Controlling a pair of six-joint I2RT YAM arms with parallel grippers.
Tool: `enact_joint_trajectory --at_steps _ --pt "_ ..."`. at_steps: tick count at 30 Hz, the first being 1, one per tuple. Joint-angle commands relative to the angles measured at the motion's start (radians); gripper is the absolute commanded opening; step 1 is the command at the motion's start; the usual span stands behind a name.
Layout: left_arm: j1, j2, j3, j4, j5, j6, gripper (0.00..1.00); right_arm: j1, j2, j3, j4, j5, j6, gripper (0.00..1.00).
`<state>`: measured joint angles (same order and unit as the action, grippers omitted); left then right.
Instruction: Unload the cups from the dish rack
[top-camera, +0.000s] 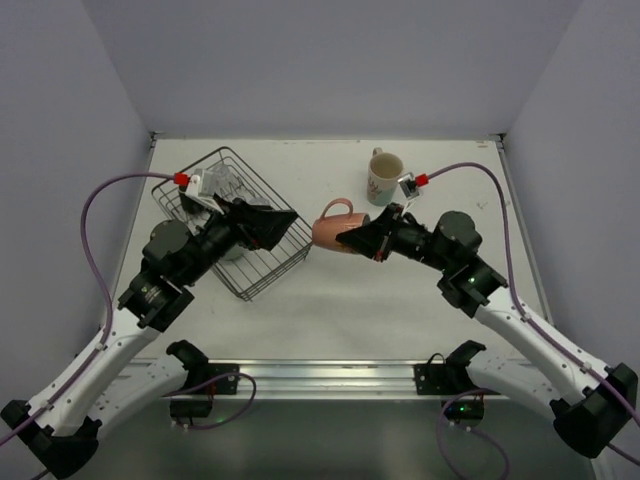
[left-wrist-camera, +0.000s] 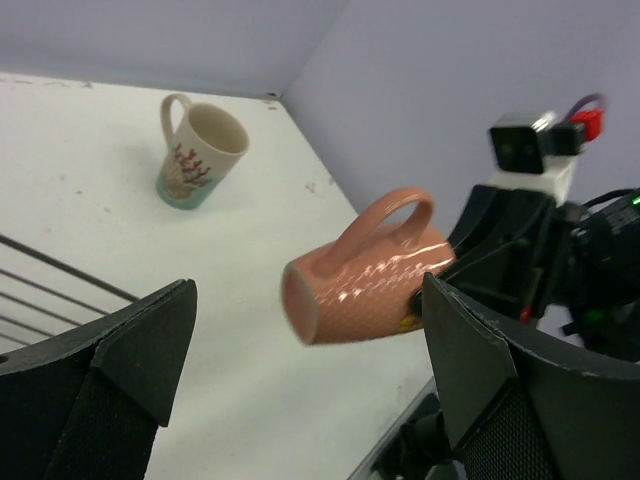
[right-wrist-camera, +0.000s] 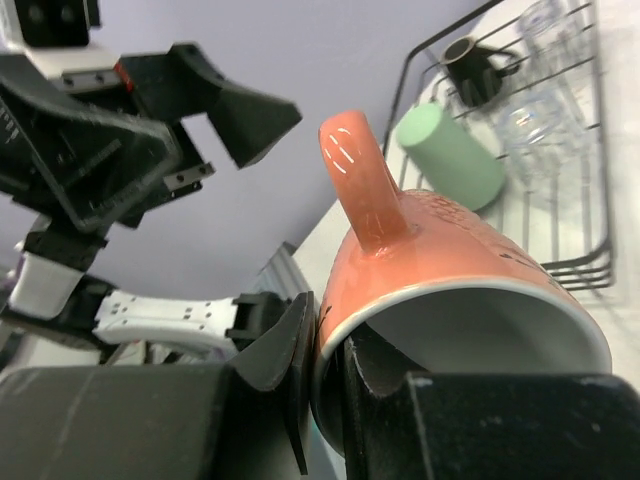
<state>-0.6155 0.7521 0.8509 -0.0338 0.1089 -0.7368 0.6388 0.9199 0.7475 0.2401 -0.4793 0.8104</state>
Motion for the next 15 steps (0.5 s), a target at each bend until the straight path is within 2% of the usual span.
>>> enact_joint_trajectory --at_steps 1,6,8,14,15 --pt "0.002 -0.011 0.051 -0.173 -0.08 0.168 1.0 -0.043 -0.053 0.183 -0.238 0.079 -0.132 0.0" --pt "0.002 -0.046 0.053 -0.296 -0.192 0.31 1.0 -0.201 -0.012 0.329 -0.535 0.094 -0.261 0.0" --pt "0.003 -0.063 0.047 -0.334 -0.242 0.345 1.0 -0.252 0.008 0.369 -0.643 0.16 -0.325 0.0" --pt "0.002 -0.108 -0.001 -0.348 -0.317 0.424 1.0 -0.39 0.135 0.467 -0.774 0.329 -0.411 0.0" --pt "0.002 -0.114 -0.018 -0.344 -0.325 0.435 1.0 -0.41 0.166 0.475 -0.779 0.4 -0.419 0.0"
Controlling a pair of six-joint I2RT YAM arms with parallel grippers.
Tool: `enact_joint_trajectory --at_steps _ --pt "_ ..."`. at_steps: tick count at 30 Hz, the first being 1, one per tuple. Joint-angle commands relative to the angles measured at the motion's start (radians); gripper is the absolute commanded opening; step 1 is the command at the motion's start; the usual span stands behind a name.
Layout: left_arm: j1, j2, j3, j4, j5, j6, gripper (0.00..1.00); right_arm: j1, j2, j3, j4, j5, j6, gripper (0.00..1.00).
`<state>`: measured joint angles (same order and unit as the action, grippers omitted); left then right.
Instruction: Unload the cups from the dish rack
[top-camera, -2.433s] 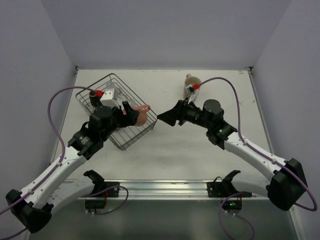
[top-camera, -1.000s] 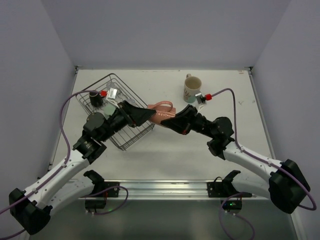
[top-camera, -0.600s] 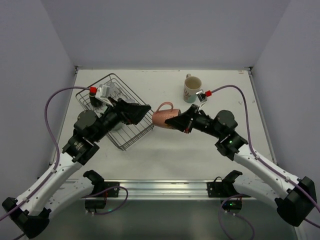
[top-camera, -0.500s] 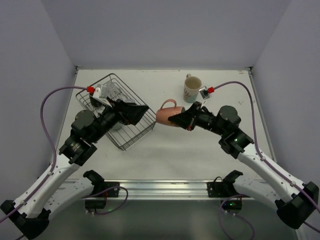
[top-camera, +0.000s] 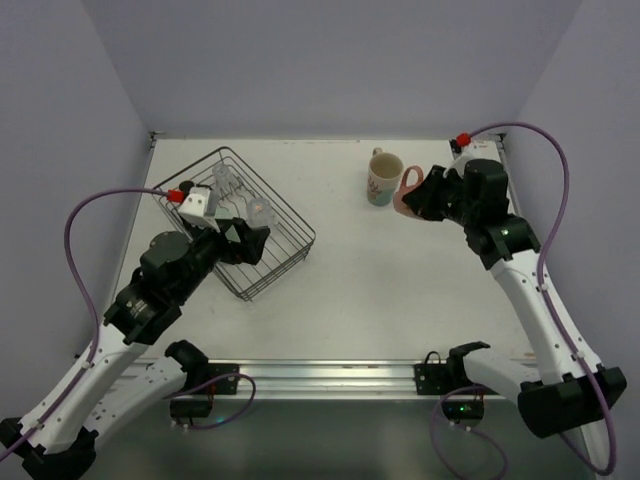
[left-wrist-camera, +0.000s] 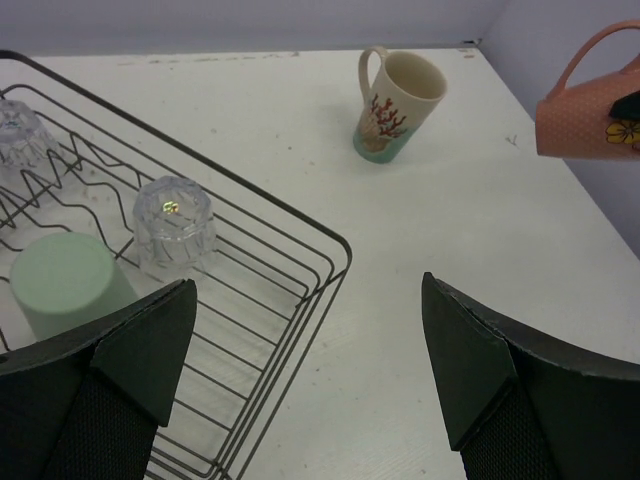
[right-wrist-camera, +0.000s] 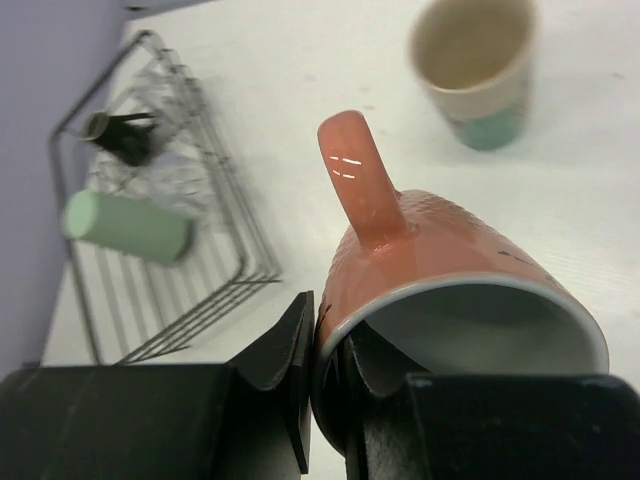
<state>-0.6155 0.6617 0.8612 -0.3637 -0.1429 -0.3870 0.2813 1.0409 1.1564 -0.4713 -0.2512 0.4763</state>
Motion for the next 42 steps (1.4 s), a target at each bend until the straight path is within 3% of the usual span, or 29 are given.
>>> enact_joint_trajectory --at_steps 1,7,13,19,30,40,41,42 --pt "0.002 -0.028 -0.033 -0.009 -0.087 0.089 1.0 -0.073 0.063 0.077 -0.072 0.188 -0.088 0.0" --pt "0.003 -0.034 -0.076 0.011 -0.072 0.096 1.0 -0.235 0.33 0.21 -0.072 0.263 -0.103 0.0" --pt "0.003 -0.007 -0.076 -0.014 -0.081 0.106 1.0 -0.245 0.702 0.527 -0.196 0.361 -0.169 0.0" --pt "0.014 -0.005 -0.076 -0.014 -0.09 0.106 1.0 -0.248 0.941 0.768 -0.268 0.377 -0.2 0.0" --pt "0.039 0.024 -0.076 -0.009 -0.09 0.102 1.0 -0.246 1.189 0.96 -0.326 0.322 -0.22 0.0" --pt "0.062 0.07 -0.068 -0.007 -0.089 0.103 1.0 -0.245 1.242 1.0 -0.365 0.299 -0.234 0.0" --pt "0.063 0.075 -0.064 -0.009 -0.09 0.102 1.0 -0.245 1.24 0.999 -0.366 0.297 -0.235 0.01" --pt "0.063 0.085 -0.06 -0.011 -0.101 0.102 1.0 -0.243 1.234 0.993 -0.36 0.3 -0.234 0.11"
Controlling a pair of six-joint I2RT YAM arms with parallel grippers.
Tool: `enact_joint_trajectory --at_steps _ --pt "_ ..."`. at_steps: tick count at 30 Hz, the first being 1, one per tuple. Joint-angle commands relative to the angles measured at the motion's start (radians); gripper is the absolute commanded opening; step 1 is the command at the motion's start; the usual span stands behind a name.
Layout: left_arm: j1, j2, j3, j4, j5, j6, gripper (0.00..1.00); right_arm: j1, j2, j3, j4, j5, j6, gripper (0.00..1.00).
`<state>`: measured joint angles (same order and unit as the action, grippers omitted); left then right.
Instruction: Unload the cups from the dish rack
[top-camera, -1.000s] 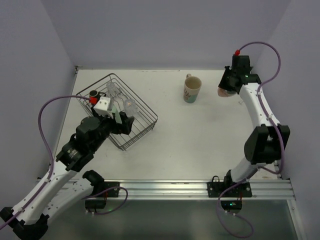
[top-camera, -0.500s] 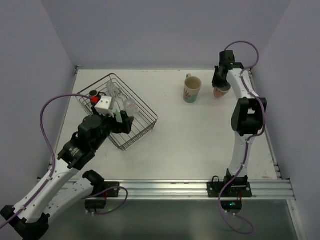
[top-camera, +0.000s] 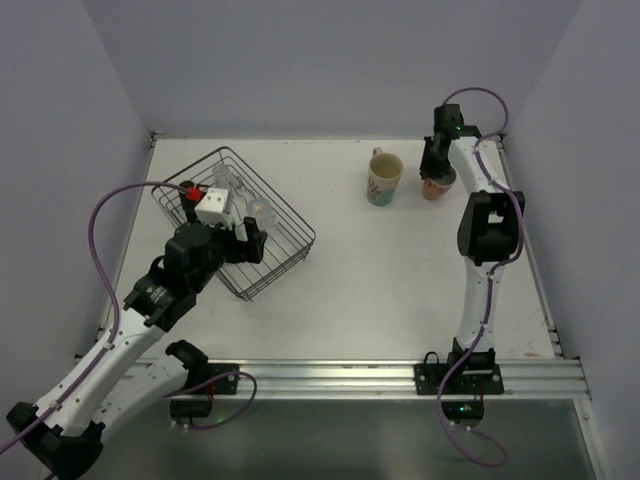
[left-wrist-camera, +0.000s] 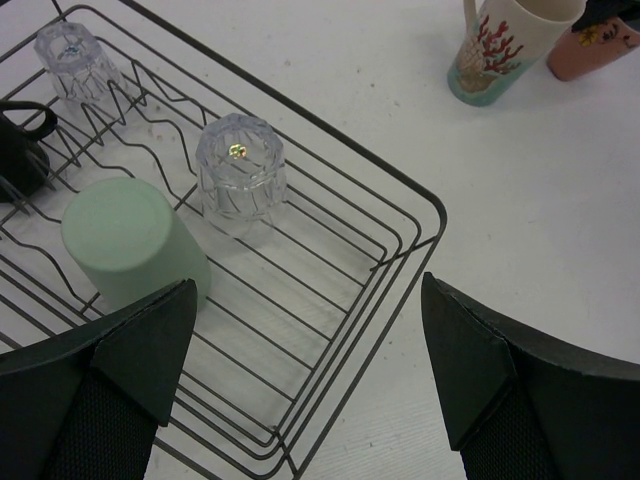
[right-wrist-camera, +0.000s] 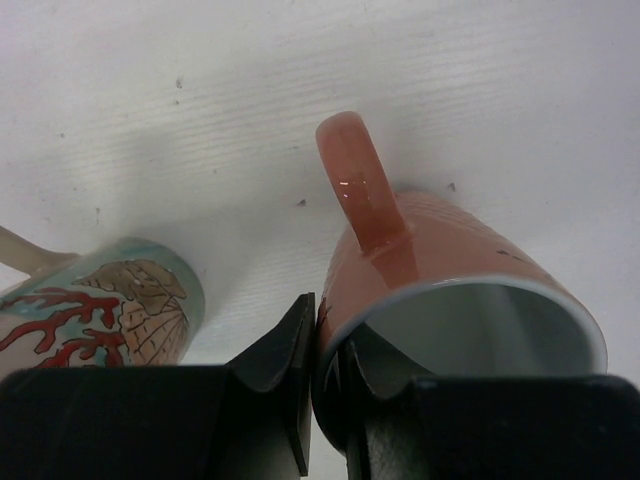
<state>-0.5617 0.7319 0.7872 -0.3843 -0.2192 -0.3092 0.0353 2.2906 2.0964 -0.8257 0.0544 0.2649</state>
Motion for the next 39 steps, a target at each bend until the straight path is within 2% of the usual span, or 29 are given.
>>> enact_joint_trajectory --at_steps 1,3,4,5,10,11,12,14,17,18,22,27,31,35,39 --pt "0.009 0.018 0.018 0.009 -0.034 0.022 1.0 0.003 -0.023 0.034 0.002 -0.002 -0.023 0.2" --pt "0.009 0.038 0.038 -0.004 -0.064 0.019 1.0 0.005 -0.065 0.004 0.026 0.002 -0.018 0.35" --pt "0.009 0.044 0.044 -0.007 -0.072 0.016 1.0 0.003 -0.081 -0.005 0.037 -0.001 -0.016 0.47" --pt "0.011 0.049 0.058 -0.01 -0.08 0.013 1.0 0.005 -0.118 -0.012 0.046 -0.011 -0.016 0.53" --pt "0.009 0.096 0.115 -0.067 -0.164 -0.005 1.0 0.005 -0.224 -0.042 0.077 -0.076 -0.003 0.66" --pt "0.009 0.103 0.122 -0.077 -0.186 -0.01 1.0 0.005 -0.249 -0.058 0.089 -0.102 0.002 0.73" --pt "0.009 0.118 0.138 -0.097 -0.231 -0.013 1.0 0.005 -0.31 -0.084 0.13 -0.117 0.014 0.75" --pt "0.009 0.147 0.147 -0.107 -0.256 -0.025 1.0 0.006 -0.379 -0.176 0.18 -0.148 0.039 0.85" --pt "0.009 0.193 0.164 -0.116 -0.281 -0.056 1.0 0.011 -0.528 -0.323 0.288 -0.205 0.071 0.93" --pt "0.011 0.227 0.164 -0.114 -0.305 -0.065 1.0 0.023 -0.572 -0.375 0.368 -0.218 0.089 0.98" --pt "0.037 0.288 0.187 -0.104 -0.336 -0.119 1.0 0.072 -0.845 -0.689 0.558 -0.298 0.155 0.99" --pt "0.095 0.368 0.218 -0.096 -0.416 -0.128 1.0 0.184 -1.022 -0.939 0.703 -0.35 0.204 0.99" --pt "0.138 0.396 0.205 -0.085 -0.433 -0.131 1.0 0.235 -1.109 -1.039 0.755 -0.377 0.226 0.99" --pt "0.19 0.451 0.188 -0.059 -0.347 -0.143 1.0 0.25 -1.178 -1.09 0.776 -0.407 0.234 0.99" --pt "0.198 0.504 0.187 -0.03 -0.325 -0.163 1.0 0.267 -1.209 -1.115 0.761 -0.418 0.235 0.99"
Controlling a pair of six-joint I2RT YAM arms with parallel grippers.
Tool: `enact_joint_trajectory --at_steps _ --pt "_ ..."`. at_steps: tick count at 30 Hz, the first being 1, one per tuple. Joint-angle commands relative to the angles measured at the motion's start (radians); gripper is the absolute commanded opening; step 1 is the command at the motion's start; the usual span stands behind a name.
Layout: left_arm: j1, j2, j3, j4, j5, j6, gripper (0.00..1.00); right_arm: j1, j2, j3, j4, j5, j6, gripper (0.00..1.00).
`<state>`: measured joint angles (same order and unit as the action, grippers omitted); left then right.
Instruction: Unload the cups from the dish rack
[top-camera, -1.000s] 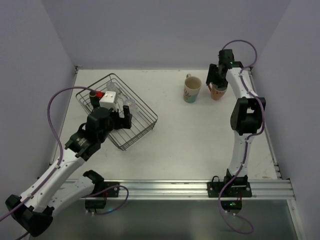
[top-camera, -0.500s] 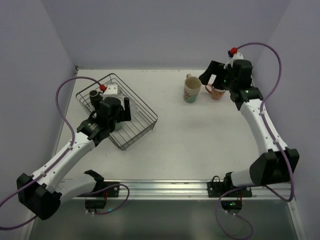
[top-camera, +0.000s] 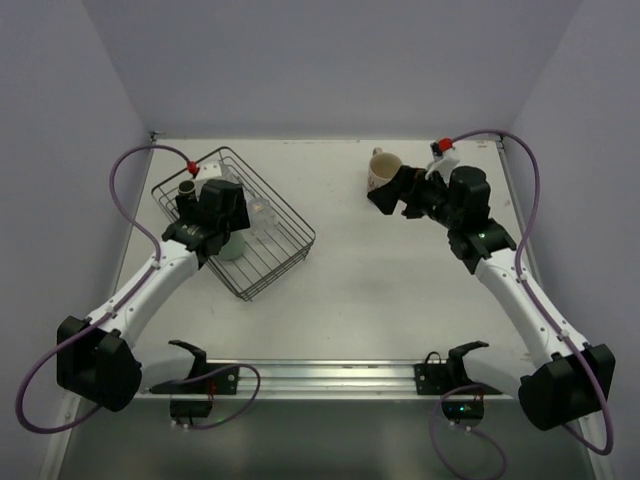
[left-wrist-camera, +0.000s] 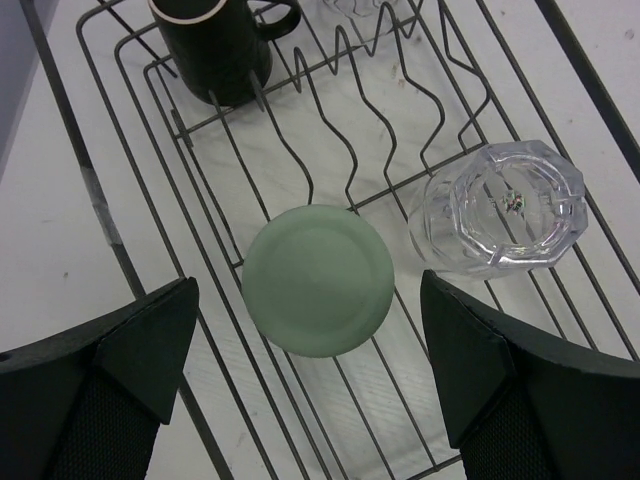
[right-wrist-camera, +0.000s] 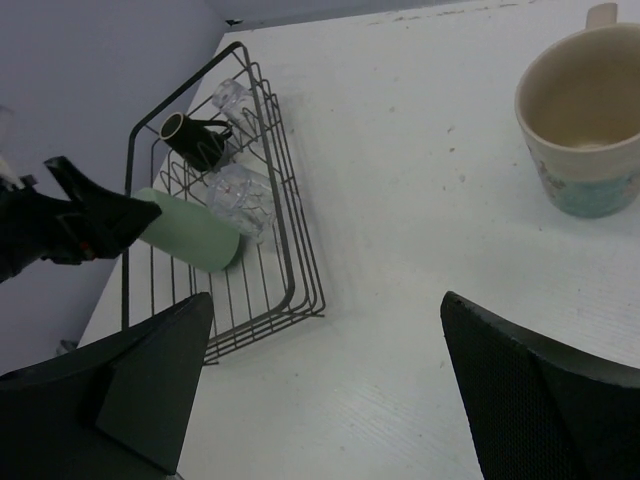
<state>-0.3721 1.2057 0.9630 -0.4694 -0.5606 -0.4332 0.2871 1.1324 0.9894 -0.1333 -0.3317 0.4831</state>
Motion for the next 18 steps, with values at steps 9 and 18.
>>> enact_joint_trajectory --at_steps 9,18 --pt "0.015 0.112 -0.029 0.106 0.039 -0.073 0.84 0.053 -0.115 -0.051 0.084 -0.059 0.026 0.99" --pt "0.015 0.109 -0.067 0.124 0.004 -0.104 0.51 0.104 -0.125 -0.1 0.118 -0.069 0.051 0.99"
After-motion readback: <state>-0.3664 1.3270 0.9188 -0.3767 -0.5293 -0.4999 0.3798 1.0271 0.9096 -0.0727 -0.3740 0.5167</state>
